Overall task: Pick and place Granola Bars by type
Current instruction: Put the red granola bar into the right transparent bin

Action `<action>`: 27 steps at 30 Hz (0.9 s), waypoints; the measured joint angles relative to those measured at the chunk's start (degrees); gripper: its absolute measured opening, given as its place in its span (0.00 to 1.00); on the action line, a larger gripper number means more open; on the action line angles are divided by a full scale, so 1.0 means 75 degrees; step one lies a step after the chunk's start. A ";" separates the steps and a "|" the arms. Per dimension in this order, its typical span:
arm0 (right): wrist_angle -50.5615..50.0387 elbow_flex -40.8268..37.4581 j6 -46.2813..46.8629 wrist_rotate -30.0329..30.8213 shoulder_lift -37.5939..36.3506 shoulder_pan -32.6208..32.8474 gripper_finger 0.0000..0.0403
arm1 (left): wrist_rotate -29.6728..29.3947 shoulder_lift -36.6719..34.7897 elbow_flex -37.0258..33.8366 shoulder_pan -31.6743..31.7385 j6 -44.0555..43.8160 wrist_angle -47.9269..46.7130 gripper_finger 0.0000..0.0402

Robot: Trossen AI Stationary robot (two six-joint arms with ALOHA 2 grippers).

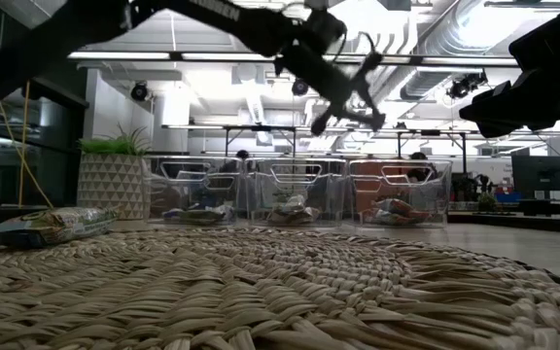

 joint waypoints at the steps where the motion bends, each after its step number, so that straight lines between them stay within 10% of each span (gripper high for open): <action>1: -0.0001 0.0000 0.0000 0.0000 0.0000 -0.0001 0.00 | 0.0002 0.0092 0.0000 0.0040 -0.0044 -0.0010 0.19; 27: 0.0001 -0.0003 0.0000 0.0000 0.0000 -0.0001 0.00 | -0.0668 0.0826 -0.0003 0.0037 -0.1503 -0.0976 0.19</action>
